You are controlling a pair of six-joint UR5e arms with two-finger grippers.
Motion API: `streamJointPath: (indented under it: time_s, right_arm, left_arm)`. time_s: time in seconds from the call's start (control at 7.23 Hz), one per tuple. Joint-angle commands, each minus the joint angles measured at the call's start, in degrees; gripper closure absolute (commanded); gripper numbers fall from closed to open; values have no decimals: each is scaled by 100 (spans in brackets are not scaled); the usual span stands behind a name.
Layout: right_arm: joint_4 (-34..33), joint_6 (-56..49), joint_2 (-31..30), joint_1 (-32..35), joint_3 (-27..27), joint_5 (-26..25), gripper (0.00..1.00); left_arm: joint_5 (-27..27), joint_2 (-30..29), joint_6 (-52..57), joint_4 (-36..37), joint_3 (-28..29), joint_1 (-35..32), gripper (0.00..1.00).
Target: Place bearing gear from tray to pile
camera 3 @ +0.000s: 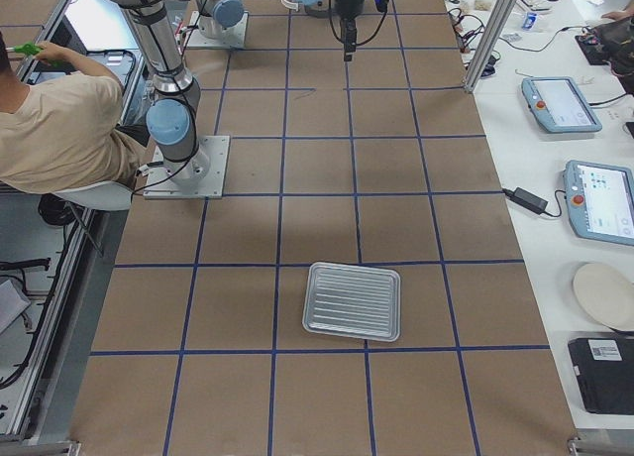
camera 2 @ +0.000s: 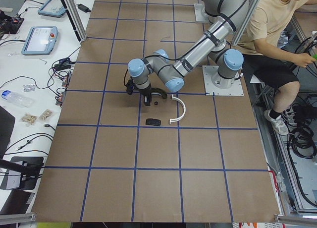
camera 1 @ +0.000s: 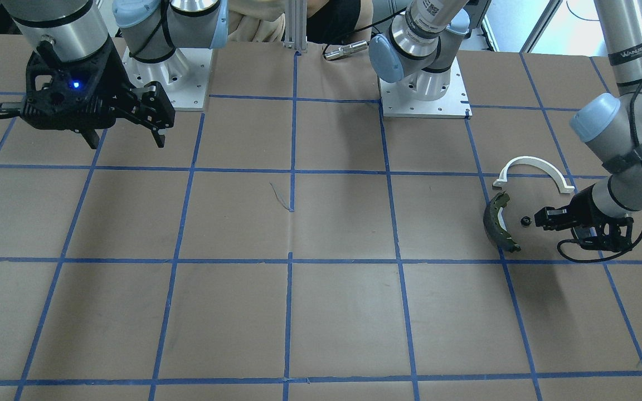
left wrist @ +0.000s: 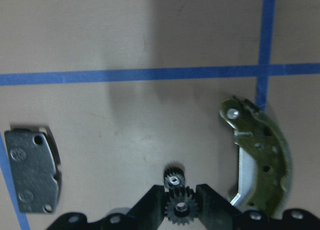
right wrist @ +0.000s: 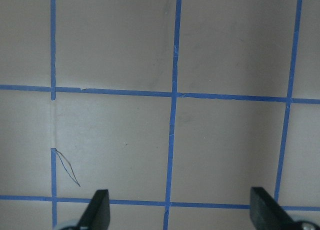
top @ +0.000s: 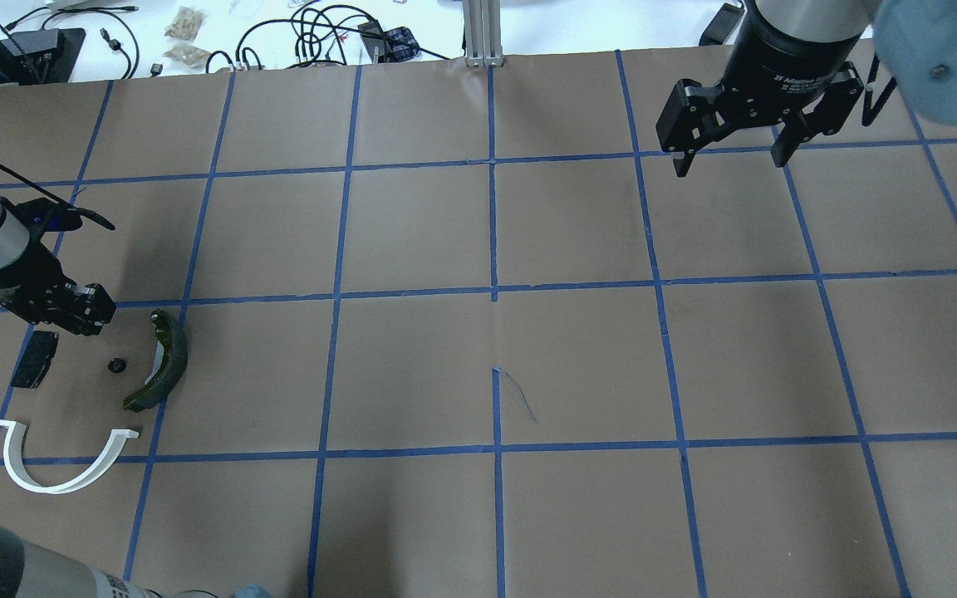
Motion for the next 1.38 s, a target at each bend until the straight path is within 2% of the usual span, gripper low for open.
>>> streamJointPath:
  time_s: [0.0, 0.28, 0.42, 0.69, 0.83, 0.97, 1.11, 1.25]
  right_arm:
    - [-71, -14, -48, -13, -20, 24, 0]
    - [-63, -14, -48, -22, -20, -1, 0]
    - [-90, -6, -39, -13, -29, 42, 0]
    - [-72, 12, -39, -4, -47, 42, 0]
    - [-81, 21, -39, 4, -47, 42, 0]
    - [-81, 12, -39, -4, -55, 42, 0]
    - [-72, 3, -48, -13, -56, 42, 0]
    - [-72, 12, -39, -5, -64, 42, 0]
  left_arm:
    - [18, -12, 118, 521, -259, 210, 1]
    - [18, 276, 40, 286, -215, 10, 0]
    - [35, 635, -361, -551, 29, -531, 0]
    - [-34, 1243, -2770, -3173, 1613, -1970, 0]
    - [-130, 1437, -3870, -4040, 2353, -2961, 0]
    - [-114, 1456, -4298, -4058, 2743, -3772, 0]
    - [-105, 1369, -4250, -4006, 2729, -4102, 0]
    - [-131, 1473, -4180, -3822, 2616, -4114, 0]
